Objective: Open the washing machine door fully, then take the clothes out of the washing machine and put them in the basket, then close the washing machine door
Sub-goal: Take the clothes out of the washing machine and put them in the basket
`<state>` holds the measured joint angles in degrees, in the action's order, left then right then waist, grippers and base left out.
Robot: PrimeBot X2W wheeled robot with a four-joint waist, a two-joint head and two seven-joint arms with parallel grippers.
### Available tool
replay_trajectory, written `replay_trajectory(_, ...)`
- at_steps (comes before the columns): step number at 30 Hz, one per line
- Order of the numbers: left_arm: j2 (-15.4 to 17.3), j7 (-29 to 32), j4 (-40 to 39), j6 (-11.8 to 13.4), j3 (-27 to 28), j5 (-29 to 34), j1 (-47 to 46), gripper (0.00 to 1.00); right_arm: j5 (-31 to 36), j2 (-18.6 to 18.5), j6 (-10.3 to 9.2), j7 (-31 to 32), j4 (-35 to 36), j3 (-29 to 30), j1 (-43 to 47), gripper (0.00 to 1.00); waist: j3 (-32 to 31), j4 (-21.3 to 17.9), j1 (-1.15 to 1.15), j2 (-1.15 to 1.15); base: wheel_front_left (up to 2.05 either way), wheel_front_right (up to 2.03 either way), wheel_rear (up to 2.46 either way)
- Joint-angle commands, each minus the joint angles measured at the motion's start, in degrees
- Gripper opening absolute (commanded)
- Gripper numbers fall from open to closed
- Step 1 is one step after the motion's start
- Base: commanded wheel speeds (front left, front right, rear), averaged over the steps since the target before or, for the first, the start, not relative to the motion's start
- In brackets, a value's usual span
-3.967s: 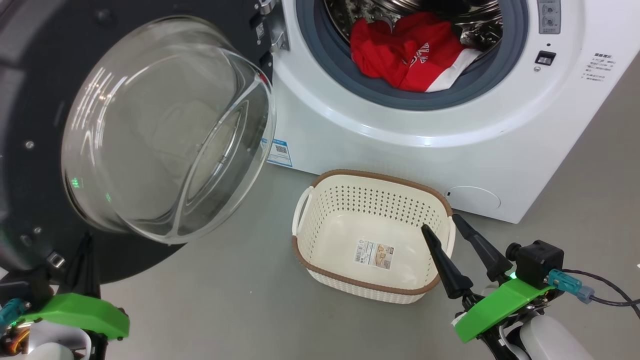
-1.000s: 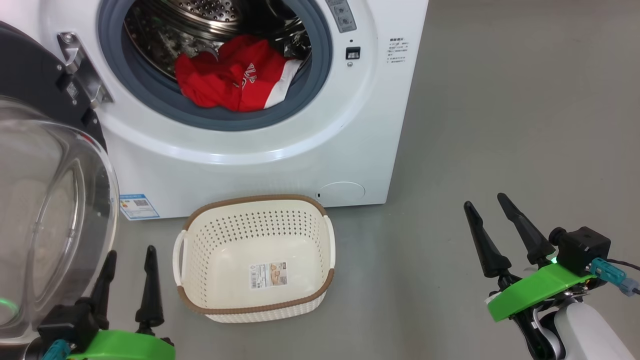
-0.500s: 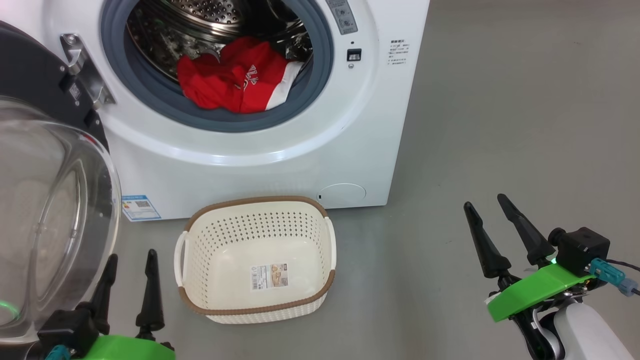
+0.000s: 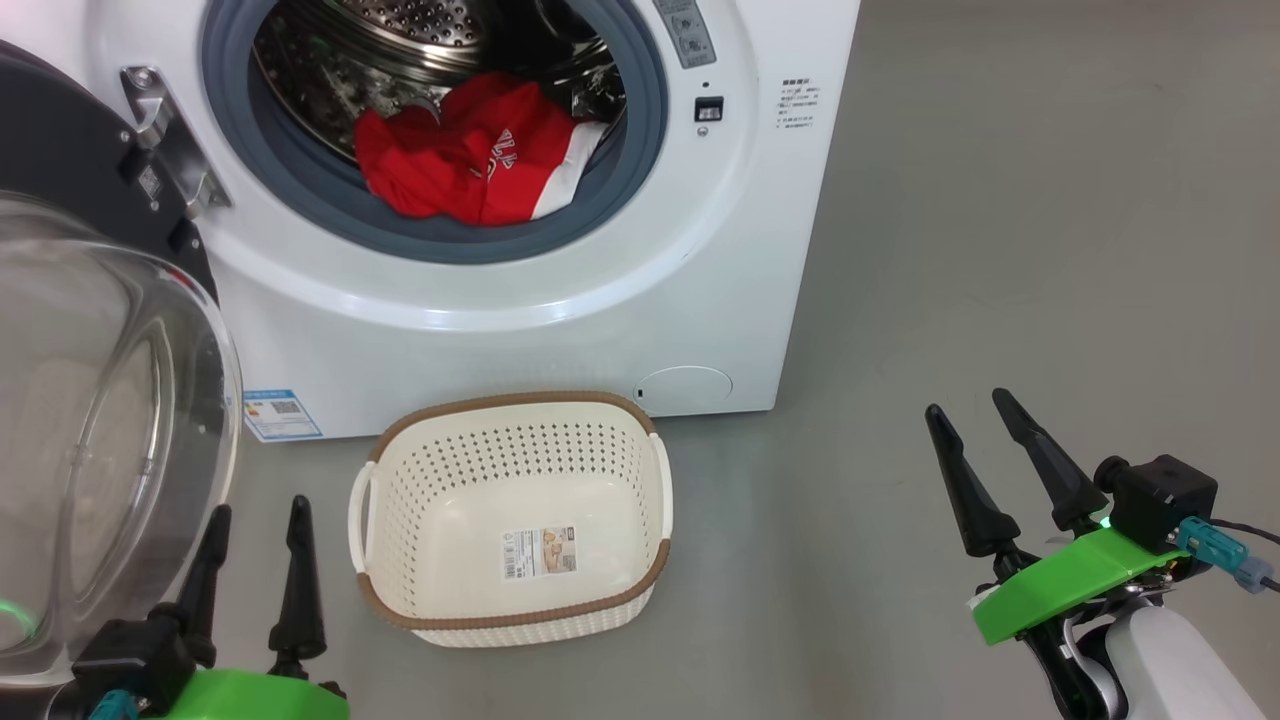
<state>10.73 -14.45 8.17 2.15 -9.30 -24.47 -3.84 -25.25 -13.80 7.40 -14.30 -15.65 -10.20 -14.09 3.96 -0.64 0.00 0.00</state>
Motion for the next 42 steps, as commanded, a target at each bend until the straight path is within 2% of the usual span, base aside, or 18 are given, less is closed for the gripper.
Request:
replay_trajectory(1,0.9,-0.5,-1.2,-0.7,2.4,0.5,-1.1,1.00,0.0,-0.1,0.09,-0.7,1.2,-1.0,-0.2,1.00,0.0,0.0,0.00,0.00,0.00,0.00,0.00)
replay_trajectory(10,0.7,-0.5,-0.9,-1.1,2.5,1.1,-1.2,1.00,-0.1,-0.1,0.09,-0.7,1.2,-1.2,-0.2,1.00,0.1,0.0,0.00,0.00,0.41,-0.41,0.00)
replay_trajectory(30,0.5,-0.5,-0.5,-1.4,2.3,1.8,-1.7,1.00,-0.3,-0.3,0.09,-0.7,1.2,-1.6,-0.2,1.00,0.6,0.3,0.00,0.00,1.13,-1.13,0.00)
replay_trajectory(42,0.4,-0.5,-0.6,-1.1,2.5,1.9,-1.8,1.00,-0.3,0.0,0.09,-0.7,1.1,-1.9,-0.4,1.00,1.1,0.6,0.00,0.00,0.11,-0.11,0.00)
